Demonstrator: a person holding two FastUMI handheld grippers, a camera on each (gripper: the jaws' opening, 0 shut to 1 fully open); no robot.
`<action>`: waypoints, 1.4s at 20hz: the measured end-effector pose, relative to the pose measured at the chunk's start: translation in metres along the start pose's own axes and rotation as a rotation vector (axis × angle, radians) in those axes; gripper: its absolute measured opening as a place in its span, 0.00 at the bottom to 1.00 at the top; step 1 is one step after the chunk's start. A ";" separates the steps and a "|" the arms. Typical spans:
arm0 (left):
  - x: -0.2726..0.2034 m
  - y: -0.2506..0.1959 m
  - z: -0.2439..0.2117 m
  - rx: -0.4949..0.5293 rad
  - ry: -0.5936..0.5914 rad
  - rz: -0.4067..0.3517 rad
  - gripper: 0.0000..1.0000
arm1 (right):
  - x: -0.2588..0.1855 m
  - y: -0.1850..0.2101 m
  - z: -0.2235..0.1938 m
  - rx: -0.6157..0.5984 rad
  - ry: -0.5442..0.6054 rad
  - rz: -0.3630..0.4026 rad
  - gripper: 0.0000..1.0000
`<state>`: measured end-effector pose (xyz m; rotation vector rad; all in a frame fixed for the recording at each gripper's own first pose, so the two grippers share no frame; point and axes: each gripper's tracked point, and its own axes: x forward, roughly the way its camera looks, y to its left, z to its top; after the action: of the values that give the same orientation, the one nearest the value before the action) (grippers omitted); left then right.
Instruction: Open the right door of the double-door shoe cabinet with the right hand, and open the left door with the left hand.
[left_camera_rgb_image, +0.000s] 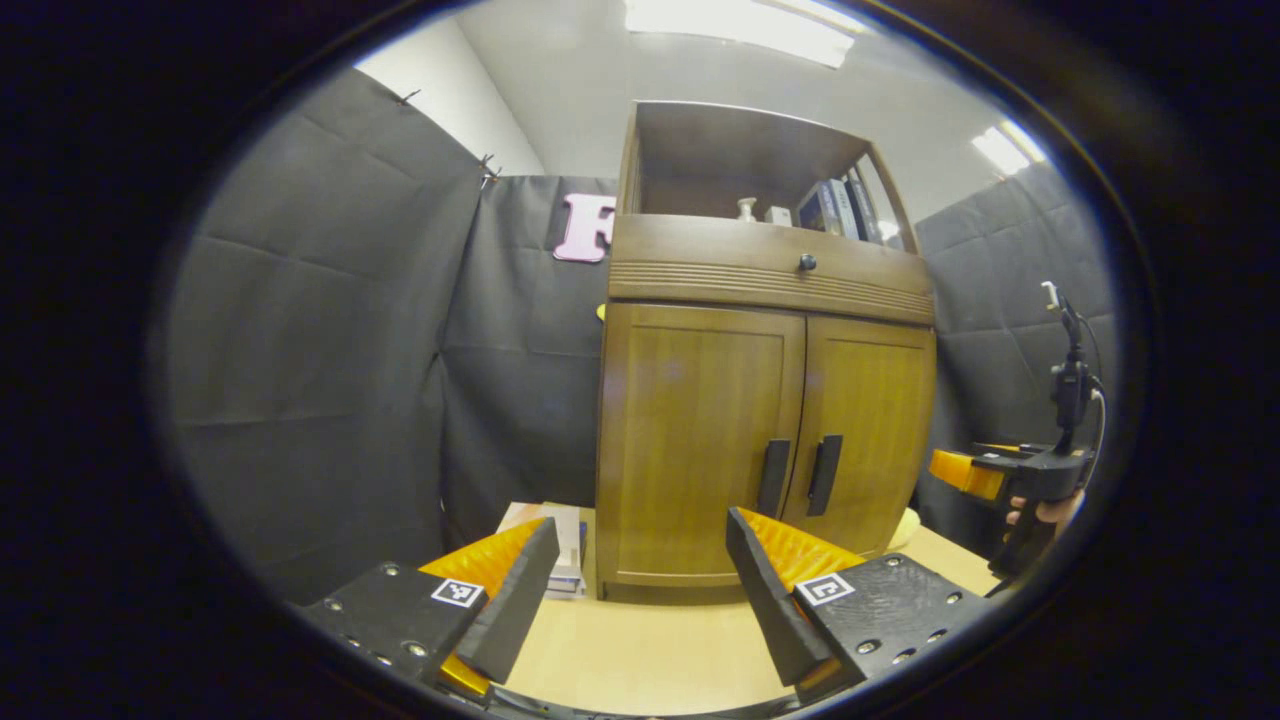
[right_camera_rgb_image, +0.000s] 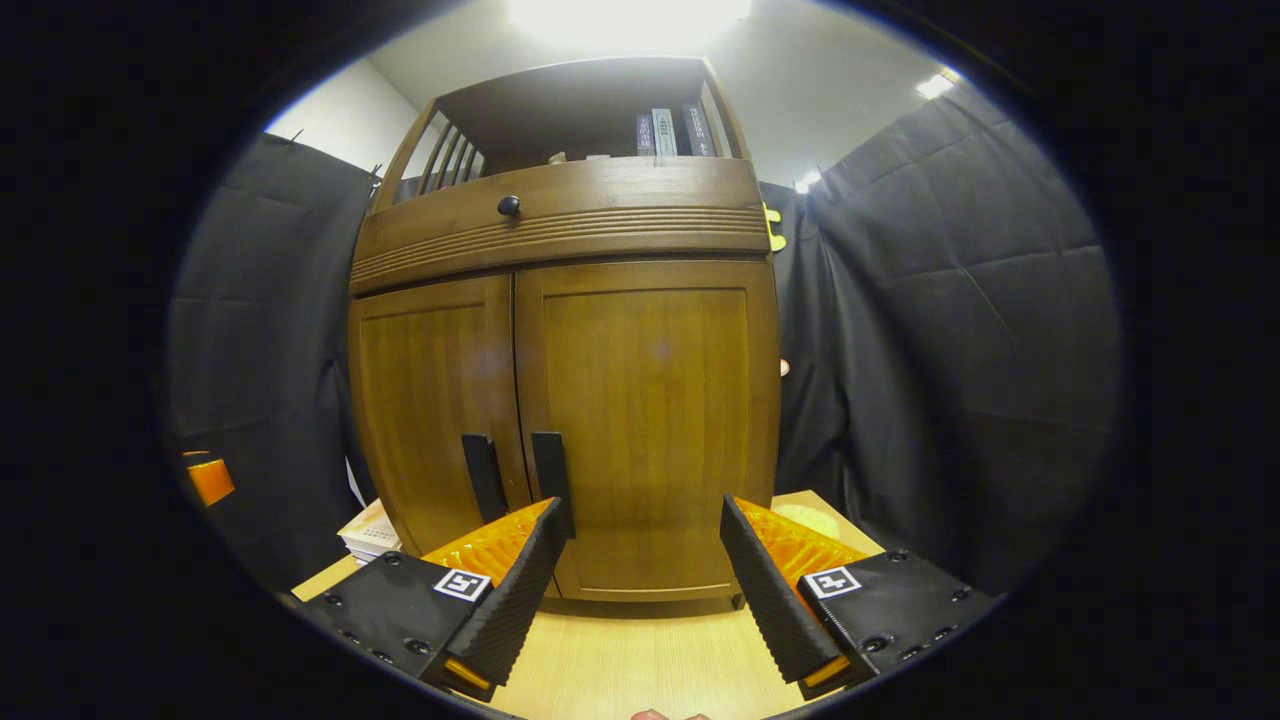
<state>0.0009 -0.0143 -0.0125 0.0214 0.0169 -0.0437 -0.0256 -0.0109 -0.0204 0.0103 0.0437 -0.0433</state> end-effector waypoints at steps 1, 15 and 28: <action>0.003 -0.004 0.000 0.012 -0.002 -0.001 0.97 | 0.001 -0.001 0.000 0.003 -0.001 -0.001 0.98; 0.007 -0.034 -0.041 -0.009 0.057 -0.025 0.97 | 0.046 0.028 0.042 0.038 -0.083 0.057 1.00; -0.015 -0.006 -0.066 -0.008 0.121 0.089 0.97 | 0.129 0.081 0.023 0.037 -0.009 0.096 0.98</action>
<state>-0.0150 -0.0178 -0.0787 0.0166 0.1366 0.0465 0.1075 0.0638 -0.0026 0.0494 0.0336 0.0520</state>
